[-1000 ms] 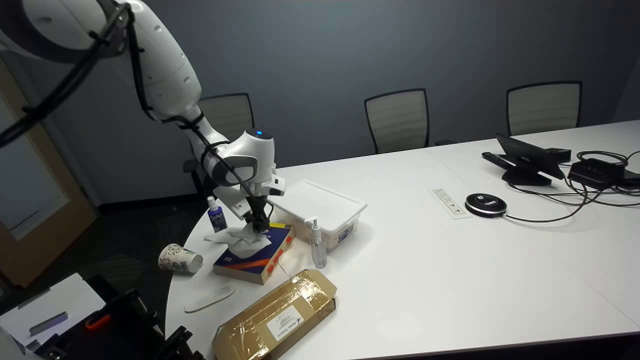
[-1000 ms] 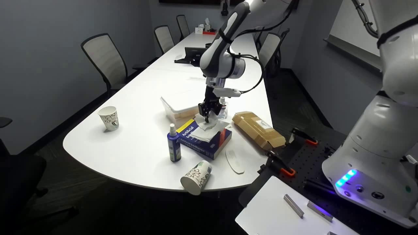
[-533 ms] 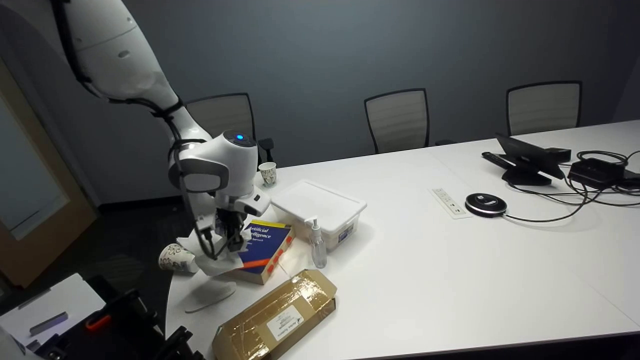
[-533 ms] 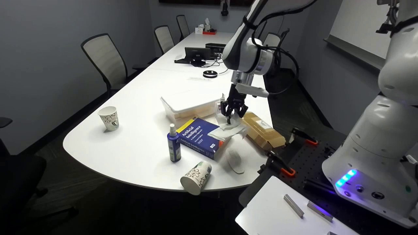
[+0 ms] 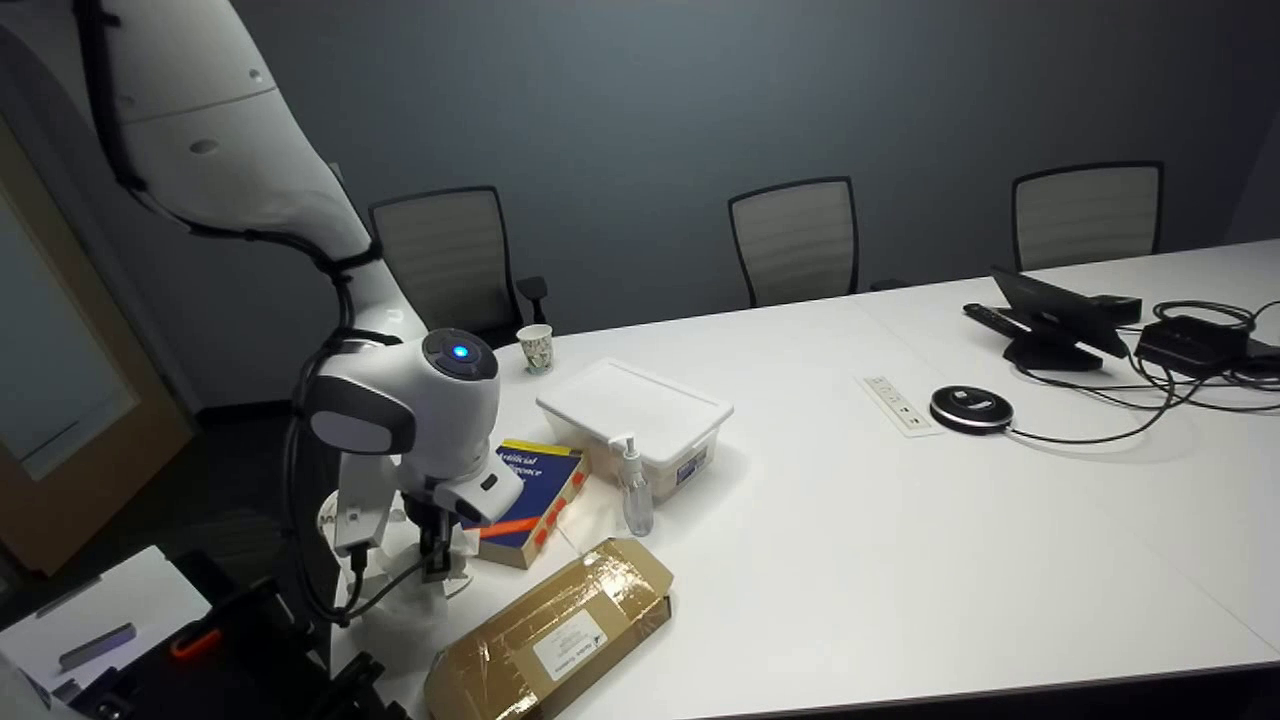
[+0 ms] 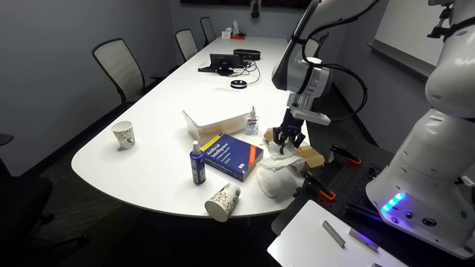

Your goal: Use the napkin to wipe the top of the blue book.

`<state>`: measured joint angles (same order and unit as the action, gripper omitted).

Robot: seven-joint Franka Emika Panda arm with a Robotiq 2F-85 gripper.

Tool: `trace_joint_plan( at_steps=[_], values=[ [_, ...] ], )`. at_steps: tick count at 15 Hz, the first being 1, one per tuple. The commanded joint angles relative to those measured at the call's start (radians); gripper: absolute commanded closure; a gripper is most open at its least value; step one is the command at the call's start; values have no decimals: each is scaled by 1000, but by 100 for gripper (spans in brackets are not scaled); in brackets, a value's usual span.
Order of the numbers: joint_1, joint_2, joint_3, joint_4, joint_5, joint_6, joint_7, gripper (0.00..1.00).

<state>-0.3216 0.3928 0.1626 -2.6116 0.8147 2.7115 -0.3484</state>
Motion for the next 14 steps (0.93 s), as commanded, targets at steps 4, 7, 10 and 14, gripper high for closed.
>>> trace_joint_plan(
  at_steps=[4, 7, 10, 14],
  values=[
    [-29, 140, 18, 46, 30, 83, -67, 63],
    [-42, 168, 46, 68, 54, 114, -72, 48],
    [-55, 156, 76, 72, 79, 127, -76, 24],
    [-68, 66, 106, 43, 91, 111, -52, 0]
  ],
)
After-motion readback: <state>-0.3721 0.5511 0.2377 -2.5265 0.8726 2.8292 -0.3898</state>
